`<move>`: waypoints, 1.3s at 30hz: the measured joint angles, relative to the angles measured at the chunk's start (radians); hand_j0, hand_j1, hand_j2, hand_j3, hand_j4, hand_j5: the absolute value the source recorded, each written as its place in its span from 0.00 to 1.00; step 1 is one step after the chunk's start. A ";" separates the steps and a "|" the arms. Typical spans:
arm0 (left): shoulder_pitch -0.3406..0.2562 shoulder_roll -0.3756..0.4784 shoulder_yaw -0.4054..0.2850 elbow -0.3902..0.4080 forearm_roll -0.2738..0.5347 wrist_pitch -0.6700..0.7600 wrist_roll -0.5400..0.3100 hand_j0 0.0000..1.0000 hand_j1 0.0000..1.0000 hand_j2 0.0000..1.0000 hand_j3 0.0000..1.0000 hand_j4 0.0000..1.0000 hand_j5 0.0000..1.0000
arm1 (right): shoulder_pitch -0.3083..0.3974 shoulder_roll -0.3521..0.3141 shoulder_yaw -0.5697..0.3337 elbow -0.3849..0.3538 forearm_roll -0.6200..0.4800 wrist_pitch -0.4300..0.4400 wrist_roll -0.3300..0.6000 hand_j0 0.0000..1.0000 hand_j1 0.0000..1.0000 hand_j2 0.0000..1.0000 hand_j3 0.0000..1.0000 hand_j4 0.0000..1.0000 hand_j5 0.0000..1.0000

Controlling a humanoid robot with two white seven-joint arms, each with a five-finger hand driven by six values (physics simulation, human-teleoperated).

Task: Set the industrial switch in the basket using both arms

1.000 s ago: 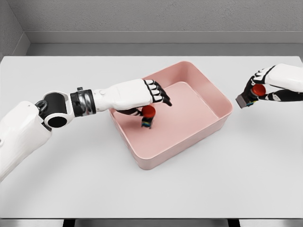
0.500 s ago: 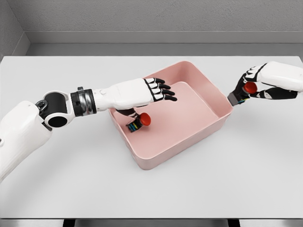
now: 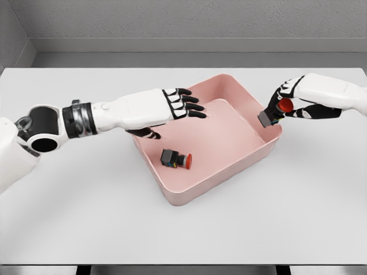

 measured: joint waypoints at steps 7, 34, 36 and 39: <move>0.014 0.350 0.006 -0.103 0.099 0.000 0.008 1.00 1.00 1.00 1.00 1.00 1.00 | -0.028 0.072 0.008 0.005 0.003 0.000 0.005 0.51 0.51 0.51 0.51 0.51 0.51; 0.032 0.405 0.000 -0.103 0.101 0.000 0.001 1.00 1.00 1.00 1.00 1.00 1.00 | -0.097 0.194 0.052 0.033 0.010 0.000 0.018 1.00 1.00 1.00 1.00 1.00 1.00; 0.032 0.404 0.000 -0.103 0.101 0.000 0.001 1.00 1.00 1.00 1.00 1.00 1.00 | -0.097 0.162 0.049 0.036 0.004 0.000 0.016 1.00 1.00 1.00 1.00 1.00 1.00; 0.032 0.401 0.000 -0.103 0.101 0.000 0.000 1.00 1.00 1.00 1.00 1.00 1.00 | -0.095 0.115 0.045 0.056 -0.003 0.000 0.013 1.00 1.00 1.00 1.00 1.00 1.00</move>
